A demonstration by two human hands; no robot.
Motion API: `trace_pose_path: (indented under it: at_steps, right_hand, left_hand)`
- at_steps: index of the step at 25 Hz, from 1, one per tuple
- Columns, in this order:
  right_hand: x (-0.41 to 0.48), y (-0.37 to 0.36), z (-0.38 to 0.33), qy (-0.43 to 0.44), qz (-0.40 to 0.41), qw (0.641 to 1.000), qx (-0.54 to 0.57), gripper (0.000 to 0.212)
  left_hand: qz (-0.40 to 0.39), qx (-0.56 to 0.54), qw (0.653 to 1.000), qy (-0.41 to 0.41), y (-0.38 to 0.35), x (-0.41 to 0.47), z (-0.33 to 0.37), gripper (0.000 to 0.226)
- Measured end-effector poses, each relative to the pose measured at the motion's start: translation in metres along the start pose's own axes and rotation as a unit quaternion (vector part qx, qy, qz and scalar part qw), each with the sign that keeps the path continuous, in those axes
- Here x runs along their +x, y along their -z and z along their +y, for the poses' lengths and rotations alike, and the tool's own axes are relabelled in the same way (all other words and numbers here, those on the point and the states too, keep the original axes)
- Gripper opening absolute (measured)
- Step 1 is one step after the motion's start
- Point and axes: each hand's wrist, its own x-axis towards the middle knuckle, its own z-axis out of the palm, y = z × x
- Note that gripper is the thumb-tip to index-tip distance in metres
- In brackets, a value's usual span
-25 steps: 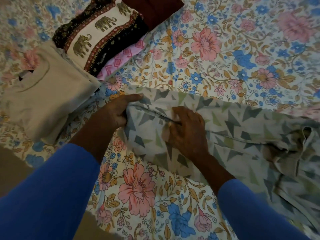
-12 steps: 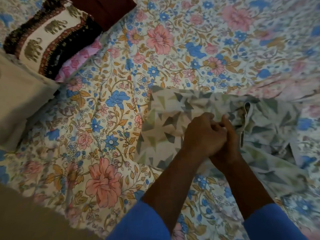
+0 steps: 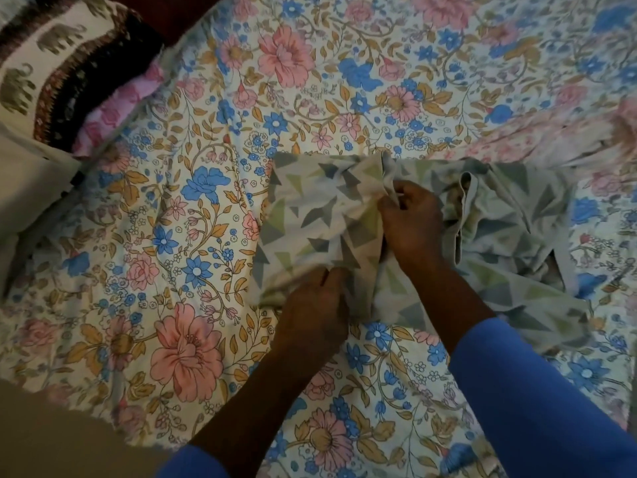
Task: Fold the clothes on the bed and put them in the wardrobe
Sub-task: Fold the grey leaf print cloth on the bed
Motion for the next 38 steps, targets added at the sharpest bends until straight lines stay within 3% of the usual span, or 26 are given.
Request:
trace_pose_path:
  at_steps: [3, 6, 7, 9, 11, 12, 13, 15, 17, 19, 21, 23, 26, 28, 30, 33, 35, 38]
  right_hand:
    - [0.003, 0.010, 0.003, 0.040, 0.017, 0.995, -0.087, 0.024]
    - [-0.005, 0.016, 0.004, 0.097, 0.095, 0.963, -0.232, 0.033]
    - [-0.005, 0.017, 0.003, 0.130, 0.121, 0.948, -0.263, 0.035]
    - [0.005, 0.010, -0.003, 0.255, 0.099, 0.904, -0.328, 0.037]
    - [0.019, -0.003, 0.001, 0.365, -0.025, 0.811, -0.455, 0.046]
    - [0.026, -0.006, 0.008, 0.354, -0.079, 0.772, -0.522, 0.055]
    - [0.032, -0.006, 0.016, 0.300, -0.103, 0.757, -0.570, 0.064]
    - [0.035, 0.002, 0.034, 0.162, -0.058, 0.803, -0.571, 0.072]
    - [0.028, 0.010, 0.041, 0.116, 0.019, 0.848, -0.517, 0.072]
    - [0.011, 0.011, 0.041, 0.179, 0.029, 0.851, -0.492, 0.071]
    - [-0.012, 0.003, 0.043, 0.268, -0.019, 0.840, -0.471, 0.067]
    - [-0.037, 0.000, 0.049, 0.300, -0.036, 0.832, -0.465, 0.059]
    - [-0.058, 0.019, 0.059, 0.247, 0.093, 0.889, -0.374, 0.047]
    - [-0.066, 0.046, 0.069, 0.182, 0.199, 0.925, -0.268, 0.044]
    - [-0.072, 0.080, 0.083, 0.099, 0.284, 0.932, -0.202, 0.046]
    - [-0.081, 0.131, 0.101, -0.077, 0.345, 0.917, -0.187, 0.061]
    - [-0.082, 0.161, 0.118, -0.154, 0.336, 0.914, -0.167, 0.071]
    - [-0.082, 0.197, 0.133, -0.142, 0.249, 0.958, -0.026, 0.077]
  left_hand:
    - [0.072, -0.087, 0.994, 0.003, -0.002, 0.004, 0.010, 0.025]
    - [0.268, -0.082, 0.949, 0.147, 0.021, 0.027, 0.000, 0.030]
    - [0.289, -0.093, 0.928, 0.217, 0.035, 0.046, -0.007, 0.037]
    - [0.237, -0.110, 0.899, 0.351, 0.056, 0.096, -0.031, 0.054]
    - [0.156, -0.107, 0.900, 0.392, 0.066, 0.132, -0.047, 0.065]
    - [0.143, -0.120, 0.909, 0.374, 0.068, 0.145, -0.053, 0.060]
    - [0.141, -0.132, 0.915, 0.353, 0.071, 0.149, -0.055, 0.050]
    - [0.148, -0.167, 0.910, 0.350, 0.075, 0.154, -0.064, 0.037]
    - [0.152, -0.194, 0.899, 0.361, 0.080, 0.153, -0.068, 0.041]
    - [0.136, -0.198, 0.906, 0.348, 0.080, 0.142, -0.062, 0.044]
    - [0.109, -0.211, 0.912, 0.335, 0.077, 0.123, -0.062, 0.036]
    - [0.063, -0.296, 0.892, 0.334, 0.079, 0.100, -0.063, 0.033]
    - [0.025, -0.453, 0.825, 0.336, 0.092, 0.077, -0.044, 0.037]
    - [0.006, -0.512, 0.807, 0.294, 0.101, 0.073, -0.011, 0.035]
    - [-0.010, -0.558, 0.798, 0.228, 0.106, 0.073, 0.032, 0.038]
    - [-0.054, -0.553, 0.816, 0.161, 0.093, 0.078, 0.112, 0.028]
    - [-0.077, -0.521, 0.840, 0.131, 0.063, 0.094, 0.166, 0.024]
    - [-0.103, -0.460, 0.872, 0.133, 0.003, 0.122, 0.233, 0.062]
